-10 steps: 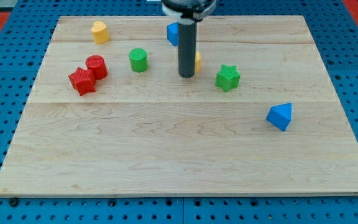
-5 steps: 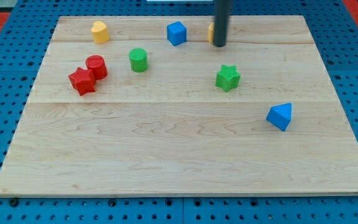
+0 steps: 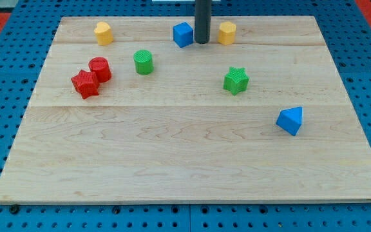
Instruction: Drag the yellow hexagon towards the right of cube
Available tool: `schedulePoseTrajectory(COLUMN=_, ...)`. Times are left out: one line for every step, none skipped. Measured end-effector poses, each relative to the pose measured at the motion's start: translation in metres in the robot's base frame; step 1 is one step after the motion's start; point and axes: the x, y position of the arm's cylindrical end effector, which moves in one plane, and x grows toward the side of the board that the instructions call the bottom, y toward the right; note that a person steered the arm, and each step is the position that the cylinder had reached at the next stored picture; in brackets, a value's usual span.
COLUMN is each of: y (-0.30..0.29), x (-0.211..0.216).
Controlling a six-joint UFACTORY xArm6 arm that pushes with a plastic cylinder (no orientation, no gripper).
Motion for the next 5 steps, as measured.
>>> schedulePoseTrajectory(y=-0.002, x=-0.008)
schedulePoseTrajectory(y=0.029, x=-0.024)
schedulePoseTrajectory(y=0.05, x=-0.017)
schedulePoseTrajectory(y=0.05, x=-0.01)
schedulePoseTrajectory(y=0.016, x=-0.01)
